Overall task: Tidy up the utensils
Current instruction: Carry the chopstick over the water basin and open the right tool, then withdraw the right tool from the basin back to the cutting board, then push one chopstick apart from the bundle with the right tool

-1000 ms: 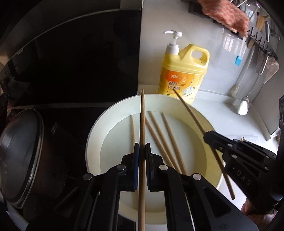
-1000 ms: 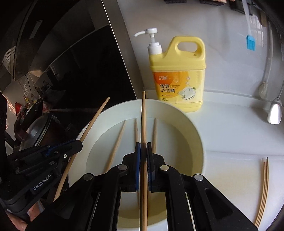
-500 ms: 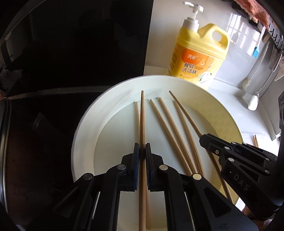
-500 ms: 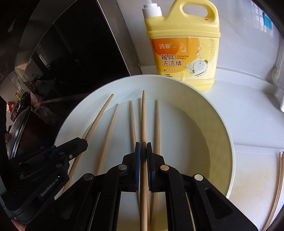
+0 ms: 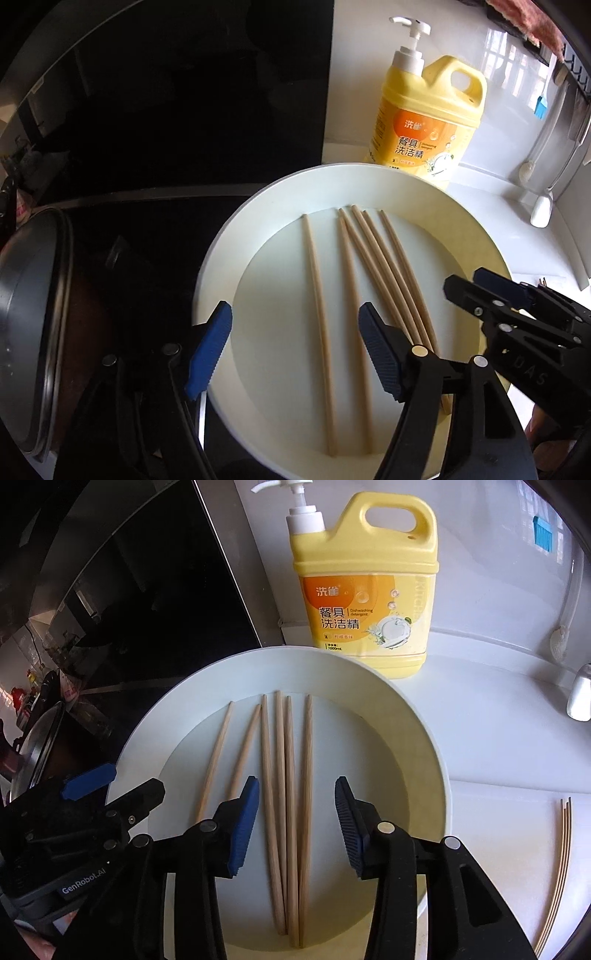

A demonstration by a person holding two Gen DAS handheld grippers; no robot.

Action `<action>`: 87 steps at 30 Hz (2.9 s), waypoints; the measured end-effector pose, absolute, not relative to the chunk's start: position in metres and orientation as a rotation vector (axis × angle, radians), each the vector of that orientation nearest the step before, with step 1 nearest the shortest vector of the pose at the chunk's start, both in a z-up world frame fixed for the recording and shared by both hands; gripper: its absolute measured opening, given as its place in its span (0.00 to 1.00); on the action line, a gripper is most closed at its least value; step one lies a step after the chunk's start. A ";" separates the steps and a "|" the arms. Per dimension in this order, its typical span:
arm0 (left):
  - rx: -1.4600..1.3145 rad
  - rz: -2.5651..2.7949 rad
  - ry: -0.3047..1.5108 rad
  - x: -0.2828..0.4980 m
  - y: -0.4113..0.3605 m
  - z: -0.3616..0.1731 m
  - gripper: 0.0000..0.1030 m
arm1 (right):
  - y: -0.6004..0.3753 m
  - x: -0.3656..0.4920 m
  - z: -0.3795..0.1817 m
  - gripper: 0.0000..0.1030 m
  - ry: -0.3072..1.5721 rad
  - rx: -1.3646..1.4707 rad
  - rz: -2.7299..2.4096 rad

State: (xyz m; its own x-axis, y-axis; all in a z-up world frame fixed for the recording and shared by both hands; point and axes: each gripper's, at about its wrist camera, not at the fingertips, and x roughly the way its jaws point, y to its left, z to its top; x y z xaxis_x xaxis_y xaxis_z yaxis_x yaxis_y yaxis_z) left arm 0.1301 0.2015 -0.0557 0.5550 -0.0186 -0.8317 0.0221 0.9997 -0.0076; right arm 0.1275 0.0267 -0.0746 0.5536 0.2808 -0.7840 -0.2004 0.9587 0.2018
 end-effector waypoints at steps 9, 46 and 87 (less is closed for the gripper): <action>-0.017 0.021 0.995 0.117 0.213 -0.049 0.80 | 0.024 0.115 -0.069 0.47 0.944 0.090 0.291; 0.086 -0.283 0.951 0.065 0.123 -0.023 0.88 | -0.075 -0.010 -0.061 0.59 0.921 0.247 -0.042; 0.028 -0.132 0.968 -0.023 -0.072 -0.092 0.94 | -0.279 -0.055 -0.131 0.65 0.905 0.208 0.014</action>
State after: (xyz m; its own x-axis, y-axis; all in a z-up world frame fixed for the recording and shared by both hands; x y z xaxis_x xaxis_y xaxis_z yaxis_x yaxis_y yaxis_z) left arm -0.0230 -0.0718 -0.0924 0.5596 -0.0998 -0.8227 0.1245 0.9916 -0.0355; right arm -0.0554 -0.2786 -0.1312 0.6187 0.0993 -0.7793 0.0756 0.9798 0.1849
